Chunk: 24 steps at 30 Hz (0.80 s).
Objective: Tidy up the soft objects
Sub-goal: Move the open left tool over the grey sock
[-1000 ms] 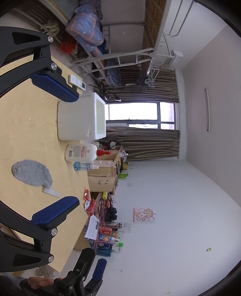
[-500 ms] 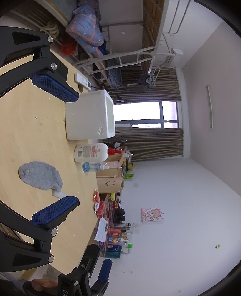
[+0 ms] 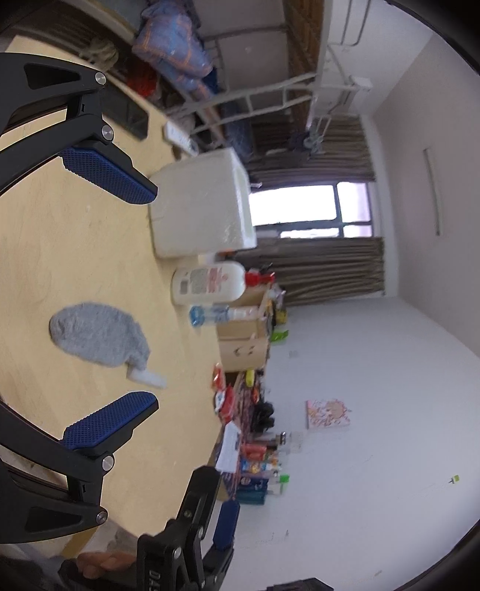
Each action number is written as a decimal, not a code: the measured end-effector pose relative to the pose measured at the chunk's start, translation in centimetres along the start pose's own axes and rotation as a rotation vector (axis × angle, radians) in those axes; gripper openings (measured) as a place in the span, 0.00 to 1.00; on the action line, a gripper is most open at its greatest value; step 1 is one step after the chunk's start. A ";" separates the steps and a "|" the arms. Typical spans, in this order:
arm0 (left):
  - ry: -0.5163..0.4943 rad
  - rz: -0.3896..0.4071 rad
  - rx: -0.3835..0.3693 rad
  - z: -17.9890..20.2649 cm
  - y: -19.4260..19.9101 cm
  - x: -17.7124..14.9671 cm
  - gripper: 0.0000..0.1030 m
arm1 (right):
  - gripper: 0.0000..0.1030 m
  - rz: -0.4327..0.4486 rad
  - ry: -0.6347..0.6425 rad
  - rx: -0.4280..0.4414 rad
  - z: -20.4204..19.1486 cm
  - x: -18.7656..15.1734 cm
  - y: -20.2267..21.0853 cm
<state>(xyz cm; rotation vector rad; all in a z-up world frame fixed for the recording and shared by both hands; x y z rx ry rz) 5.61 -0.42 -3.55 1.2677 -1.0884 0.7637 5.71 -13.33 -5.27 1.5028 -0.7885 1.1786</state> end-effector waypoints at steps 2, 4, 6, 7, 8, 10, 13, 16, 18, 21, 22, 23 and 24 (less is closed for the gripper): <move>-0.004 -0.021 -0.020 0.2 -0.5 -0.2 0.99 | 1.00 -0.013 -0.007 0.003 0.3 -0.2 -0.5; 0.002 -0.049 -0.037 0.4 -1.1 -0.5 0.99 | 1.00 -0.026 -0.012 0.004 0.5 -0.3 -1.0; 0.004 -0.071 -0.054 0.5 -1.5 -0.6 0.99 | 1.00 -0.038 -0.016 0.006 0.7 -0.4 -1.4; 0.003 -0.083 -0.057 0.6 -1.8 -0.7 0.99 | 1.00 -0.042 -0.018 0.005 0.8 -0.4 -1.6; 0.004 -0.087 -0.058 0.7 -2.0 -0.7 0.99 | 1.00 -0.044 -0.021 0.007 0.9 -0.4 -1.8; -0.004 -0.098 -0.071 0.9 -2.5 -0.7 0.99 | 1.00 -0.052 -0.026 0.009 1.2 -0.5 -2.2; -0.005 -0.126 -0.100 1.3 -3.4 -0.9 0.99 | 1.00 -0.085 -0.039 0.002 1.6 -0.7 -3.2; -0.009 -0.158 -0.108 1.4 -4.4 -1.2 0.99 | 1.00 -0.108 -0.048 0.006 1.9 -0.9 -4.0; -0.011 -0.184 -0.115 1.5 -5.0 -1.3 0.99 | 1.00 -0.116 -0.052 0.006 2.1 -0.9 -4.4; -0.018 -0.200 -0.117 1.4 -5.4 -1.4 0.99 | 1.00 -0.112 -0.059 0.012 2.2 -0.8 -4.6; -0.019 -0.207 -0.119 1.5 -5.6 -1.4 0.99 | 1.00 -0.115 -0.061 0.014 2.4 -0.8 -4.7; -0.019 -0.218 -0.126 1.5 -5.9 -1.5 0.99 | 1.00 -0.124 -0.067 0.015 2.5 -0.9 -5.0; -0.019 -0.226 -0.130 1.5 -6.1 -1.6 0.98 | 1.00 -0.134 -0.069 0.017 2.6 -1.1 -5.3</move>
Point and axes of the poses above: each gripper's, at about its wrist camera, not at the fingertips, and y roughly against the way its jaws point, z to its right, x to its top, the point moved 3 cm from there along -y, roughly the way its jaws point, and after that the axes turned 4 degrees about -z, right-handed, at the moved point
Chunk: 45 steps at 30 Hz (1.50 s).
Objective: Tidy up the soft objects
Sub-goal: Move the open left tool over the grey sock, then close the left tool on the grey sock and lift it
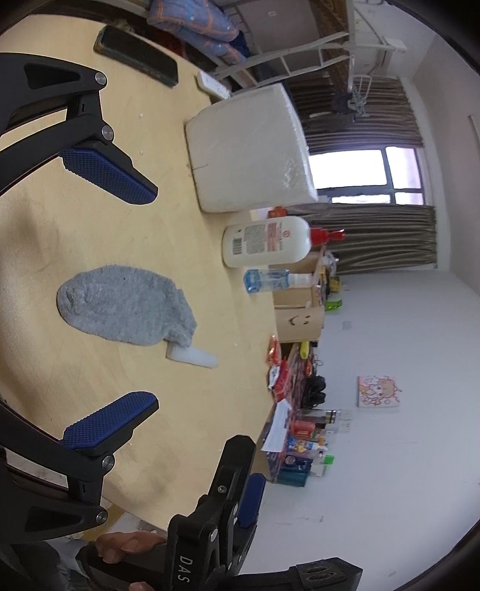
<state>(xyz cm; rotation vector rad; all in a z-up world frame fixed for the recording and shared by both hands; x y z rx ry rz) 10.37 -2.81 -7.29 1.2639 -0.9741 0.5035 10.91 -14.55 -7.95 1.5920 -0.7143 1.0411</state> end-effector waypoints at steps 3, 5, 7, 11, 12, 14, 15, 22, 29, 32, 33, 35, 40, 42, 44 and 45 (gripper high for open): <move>-0.006 -0.030 -0.007 0.1 -1.0 -0.1 0.94 | 1.00 -0.025 -0.002 -0.005 0.3 -0.1 -0.9; -0.003 -0.054 -0.008 0.0 -1.7 -0.2 0.93 | 1.00 -0.041 -0.004 -0.005 0.5 -0.1 -1.5; 0.003 -0.082 -0.016 -0.1 -2.5 -0.3 0.88 | 1.00 -0.052 -0.006 -0.005 0.6 -0.1 -1.9; 0.014 -0.141 -0.026 -0.4 -4.0 -0.8 0.81 | 1.00 -0.072 -0.015 0.002 1.0 -0.2 -2.6; 0.012 -0.160 -0.032 -0.4 -4.4 -0.9 0.79 | 1.00 -0.080 -0.017 0.002 1.0 -0.2 -2.9; 0.006 -0.183 -0.038 -0.3 -4.9 -1.1 0.77 | 1.00 -0.091 -0.018 0.002 1.1 -0.2 -3.3; 0.004 -0.195 -0.038 -0.2 -5.2 -1.2 0.75 | 1.00 -0.101 -0.020 0.006 1.2 -0.3 -3.7; 0.011 -0.262 -0.050 -0.4 -6.6 -1.8 0.57 | 1.00 -0.135 -0.020 0.012 1.1 -0.3 -5.0; -0.004 -0.300 -0.052 0.0 -7.3 -2.3 0.44 | 1.00 -0.148 -0.024 0.023 1.2 -0.4 -5.6; -0.005 -0.308 -0.054 0.1 -7.4 -2.3 0.44 | 1.00 -0.157 -0.029 0.027 1.4 -0.5 -5.9; -0.008 -0.309 -0.053 0.1 -7.5 -2.3 0.44 | 1.00 -0.159 -0.030 0.027 1.4 -0.5 -6.0; -0.012 -0.311 -0.050 0.1 -7.6 -2.2 0.44 | 1.00 -0.163 -0.031 0.030 1.4 -0.6 -6.1; -0.032 -0.326 -0.043 0.2 -8.0 -2.0 0.43 | 1.00 -0.173 -0.036 0.035 1.5 -0.6 -6.5; -0.035 -0.336 -0.045 0.0 -8.1 -1.9 0.40 | 1.00 -0.177 -0.036 0.035 1.5 -0.6 -6.7; -0.033 -0.347 -0.049 -0.4 -8.1 -1.9 0.32 | 1.00 -0.180 -0.036 0.035 1.5 -0.7 -6.8; -0.025 -0.352 -0.047 -0.8 -8.1 -1.8 0.25 | 1.00 -0.182 -0.036 0.034 1.5 -0.7 -6.9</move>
Point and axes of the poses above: each gripper's, at about its wrist camera, not at the fingertips, and y roughly against the way its jaws point, z to its right, x to its top, the point moved 3 cm from there along -y, roughly the way its jaws point, and after that the axes turned 4 degrees about -z, right-handed, at the moved point
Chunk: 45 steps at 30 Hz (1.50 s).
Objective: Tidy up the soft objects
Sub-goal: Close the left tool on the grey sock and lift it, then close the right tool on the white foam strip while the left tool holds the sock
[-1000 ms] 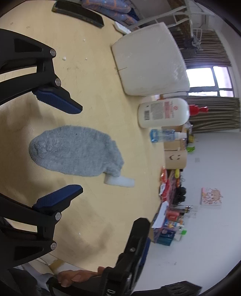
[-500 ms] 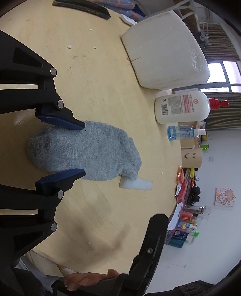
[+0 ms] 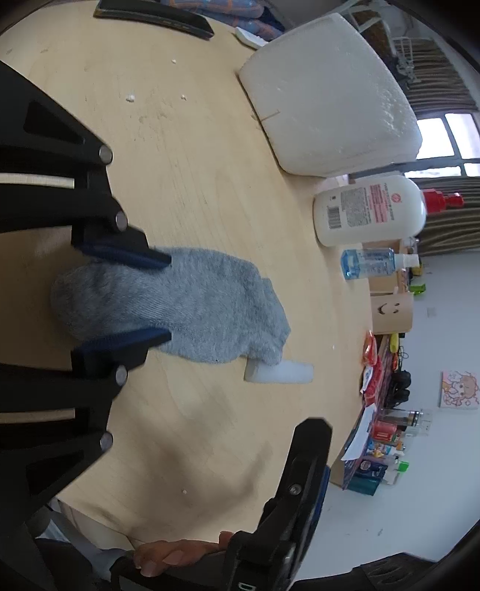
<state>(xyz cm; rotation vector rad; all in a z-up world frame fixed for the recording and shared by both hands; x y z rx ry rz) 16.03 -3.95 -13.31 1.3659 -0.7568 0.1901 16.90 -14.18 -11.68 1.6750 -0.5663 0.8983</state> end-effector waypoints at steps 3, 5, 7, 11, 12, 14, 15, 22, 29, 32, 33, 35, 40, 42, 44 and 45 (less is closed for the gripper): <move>0.016 0.001 0.005 -0.6 0.1 0.0 0.15 | 1.00 -0.008 -0.002 0.000 0.1 0.0 -0.3; 0.014 0.010 0.009 -0.7 0.1 -0.2 0.12 | 1.00 -0.014 -0.005 -0.005 0.2 0.1 -0.6; 0.024 0.021 0.003 -0.9 0.2 -0.2 0.11 | 1.00 -0.021 -0.008 -0.008 0.2 0.2 -0.9; 0.085 0.047 0.016 -2.6 0.6 0.0 0.11 | 1.00 -0.042 -0.014 -0.017 0.1 0.3 -1.6; 0.100 0.055 0.014 -3.0 0.7 0.0 0.11 | 1.00 -0.046 -0.015 -0.018 0.0 0.3 -1.7; 0.115 0.075 0.017 -3.6 1.0 0.0 0.11 | 1.00 -0.059 -0.019 -0.023 -0.1 0.3 -2.1; 0.119 0.080 0.021 -3.7 1.2 0.0 0.11 | 1.00 -0.064 -0.020 -0.028 -0.3 0.3 -2.4; 0.143 0.129 0.019 -5.4 2.4 -0.5 0.11 | 1.00 -0.104 -0.034 -0.048 -1.3 0.4 -3.8; 0.144 0.179 0.019 -7.1 3.4 -1.0 0.11 | 0.94 -0.148 -0.080 -0.111 -1.9 0.2 -5.1; 0.139 0.178 0.007 -7.8 3.3 -1.1 0.11 | 0.85 -0.160 -0.092 -0.131 -2.4 0.1 -5.5; 0.138 0.173 -0.012 -8.0 3.3 -1.2 0.11 | 0.84 -0.159 -0.095 -0.147 -2.4 0.1 -5.5; 0.134 0.178 -0.032 -8.0 3.4 -1.2 0.11 | 0.80 -0.171 -0.124 -0.156 -2.4 0.1 -5.6; 0.110 0.192 -0.074 -7.6 3.6 -1.0 0.11 | 0.61 -0.239 -0.204 -0.177 -1.9 -0.3 -6.9; 0.099 0.199 -0.083 -7.4 3.8 -1.0 0.11 | 0.57 -0.243 -0.227 -0.198 -1.9 -0.4 -6.9; 0.095 0.203 -0.096 -7.3 3.9 -1.0 0.11 | 0.55 -0.246 -0.240 -0.214 -1.7 -0.4 -6.9; 0.094 0.205 -0.097 -7.3 3.9 -1.0 0.11 | 0.54 -0.247 -0.247 -0.228 -1.7 -0.4 -6.9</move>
Point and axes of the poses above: each gripper's, at about its wrist camera, not at the fingertips, and y roughly against the way its jaws point, z to its right, x to its top, the point moved 3 cm from there along -y, roughly the way its jaws point, and after that the axes turned 4 degrees about -z, right-handed, at the moved point
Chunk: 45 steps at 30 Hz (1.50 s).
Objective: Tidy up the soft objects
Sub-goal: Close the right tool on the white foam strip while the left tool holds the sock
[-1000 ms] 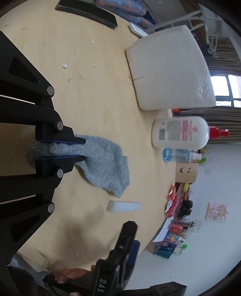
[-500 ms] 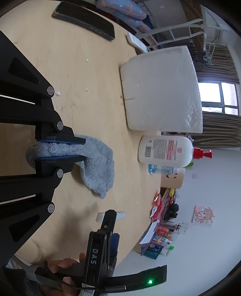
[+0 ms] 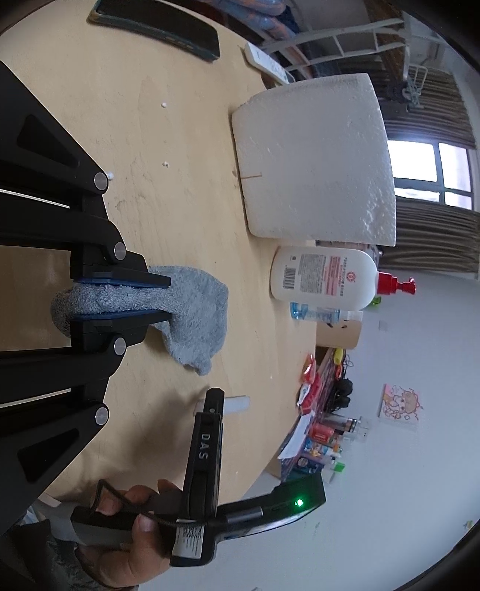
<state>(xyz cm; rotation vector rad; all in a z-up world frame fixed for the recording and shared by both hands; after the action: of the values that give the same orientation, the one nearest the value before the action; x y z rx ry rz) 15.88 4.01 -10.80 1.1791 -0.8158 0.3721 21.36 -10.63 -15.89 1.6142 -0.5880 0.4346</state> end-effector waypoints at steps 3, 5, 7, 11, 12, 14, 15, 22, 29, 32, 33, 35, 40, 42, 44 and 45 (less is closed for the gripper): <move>0.002 0.000 -0.013 0.0 0.1 -0.1 0.11 | 0.46 -0.002 -0.009 -0.042 0.1 -0.1 0.0; -0.003 0.001 -0.012 0.0 0.1 -0.1 0.11 | 0.37 -0.005 -0.016 -0.027 0.1 -0.1 0.0; -0.002 -0.002 -0.016 0.0 0.1 -0.1 0.11 | 0.35 -0.009 -0.020 -0.012 0.0 -0.1 0.1; -0.002 0.004 -0.020 0.0 0.1 0.0 0.11 | 0.35 -0.016 -0.016 -0.030 -0.3 0.0 0.1; -0.001 0.005 -0.021 0.0 0.1 0.0 0.11 | 0.35 -0.018 -0.013 -0.036 -0.4 0.0 0.0; 0.001 0.006 -0.022 0.0 0.1 0.0 0.11 | 0.35 -0.022 -0.006 -0.056 -0.7 0.3 -0.2; 0.003 0.007 -0.021 0.0 0.2 -0.1 0.11 | 0.35 -0.026 -0.007 -0.066 -0.8 0.4 -0.2; 0.003 0.008 -0.023 0.1 0.2 -0.2 0.11 | 0.24 -0.011 -0.009 -0.075 -0.4 0.4 -0.3; -0.002 0.008 -0.024 0.1 0.2 0.0 0.11 | 0.19 0.002 -0.020 -0.014 0.5 0.1 0.4; 0.002 0.008 -0.021 0.2 0.2 0.1 0.11 | 0.19 0.021 -0.012 0.003 0.5 0.1 1.0; 0.003 0.009 -0.022 0.2 0.2 0.1 0.11 | 0.19 0.033 -0.002 0.003 0.4 0.1 1.4; 0.003 0.012 -0.022 0.3 0.3 0.1 0.11 | 0.19 0.047 0.003 0.018 0.4 0.1 1.8; 0.003 0.024 -0.021 0.5 0.8 0.3 0.11 | 0.19 0.073 0.016 0.039 0.5 0.1 2.9; 0.003 0.031 -0.016 0.7 1.1 0.5 0.11 | 0.19 0.085 0.022 0.046 0.5 0.1 3.4; 0.004 0.037 -0.017 0.8 1.4 0.6 0.11 | 0.19 0.098 0.030 0.056 0.5 0.1 3.9; 0.003 0.043 -0.013 0.9 1.6 0.8 0.11 | 0.19 0.104 0.032 0.059 0.5 0.1 4.2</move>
<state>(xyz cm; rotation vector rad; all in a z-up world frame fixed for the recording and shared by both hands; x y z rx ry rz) 15.07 3.67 -9.07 1.1505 -0.8411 0.4027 18.91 -11.40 -12.54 1.6344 -0.6420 0.5587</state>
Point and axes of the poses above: each gripper's, at about its wrist camera, not at the fingertips, and y roughly against the way its jaws point, z to its right, x to its top, the point moved 3 cm from there along -y, roughly the way its jaws point, and after that the axes turned 4 degrees about -z, right-handed, at the moved point
